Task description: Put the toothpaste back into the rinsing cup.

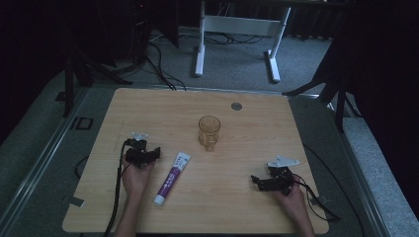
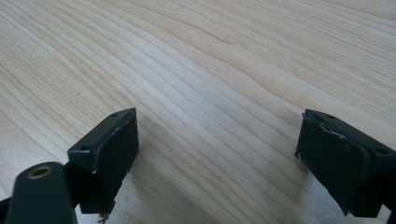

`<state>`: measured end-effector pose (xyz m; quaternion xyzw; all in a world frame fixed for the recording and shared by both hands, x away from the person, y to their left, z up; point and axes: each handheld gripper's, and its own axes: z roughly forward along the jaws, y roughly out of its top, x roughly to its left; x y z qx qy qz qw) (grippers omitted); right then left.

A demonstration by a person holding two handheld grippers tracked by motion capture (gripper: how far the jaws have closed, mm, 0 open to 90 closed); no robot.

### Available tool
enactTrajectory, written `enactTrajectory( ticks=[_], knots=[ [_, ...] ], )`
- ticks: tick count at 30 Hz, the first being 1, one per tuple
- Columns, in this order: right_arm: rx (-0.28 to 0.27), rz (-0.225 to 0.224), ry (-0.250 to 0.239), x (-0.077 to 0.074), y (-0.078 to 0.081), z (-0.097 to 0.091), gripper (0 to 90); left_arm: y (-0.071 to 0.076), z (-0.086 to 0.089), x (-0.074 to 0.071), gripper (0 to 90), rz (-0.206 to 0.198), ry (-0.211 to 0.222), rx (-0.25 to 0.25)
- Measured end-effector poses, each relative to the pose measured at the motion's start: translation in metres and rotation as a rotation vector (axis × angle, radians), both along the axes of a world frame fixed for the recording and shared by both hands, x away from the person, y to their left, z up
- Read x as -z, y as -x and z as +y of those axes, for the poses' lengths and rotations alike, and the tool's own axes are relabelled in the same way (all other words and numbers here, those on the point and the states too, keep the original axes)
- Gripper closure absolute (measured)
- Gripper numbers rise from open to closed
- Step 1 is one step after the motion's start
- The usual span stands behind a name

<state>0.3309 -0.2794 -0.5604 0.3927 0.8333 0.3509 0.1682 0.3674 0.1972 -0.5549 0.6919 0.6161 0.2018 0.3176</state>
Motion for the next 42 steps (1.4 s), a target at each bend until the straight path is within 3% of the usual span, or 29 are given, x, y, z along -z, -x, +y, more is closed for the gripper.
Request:
enactTrajectory(
  ticks=[7, 14, 28, 42],
  knots=[
    [0.000, 0.000, 0.000, 0.000, 0.000, 0.000, 12.6, 0.000, -0.001, 0.000, 38.5, 0.001, -0.036, 0.014],
    [0.000, 0.000, 0.000, 0.000, 0.000, 0.000, 12.6, 0.000, 0.003, -0.005, 42.7, 0.046, 0.000, -0.016],
    [0.000, 0.000, 0.000, 0.000, 0.000, 0.000, 12.6, 0.018, 0.004, -0.029, 44.0, -0.022, 0.040, 0.024],
    [0.000, 0.000, 0.000, 0.000, 0.000, 0.000, 12.6, 0.029, -0.006, -0.049, 43.9, -0.044, 0.024, 0.074]
  ],
)
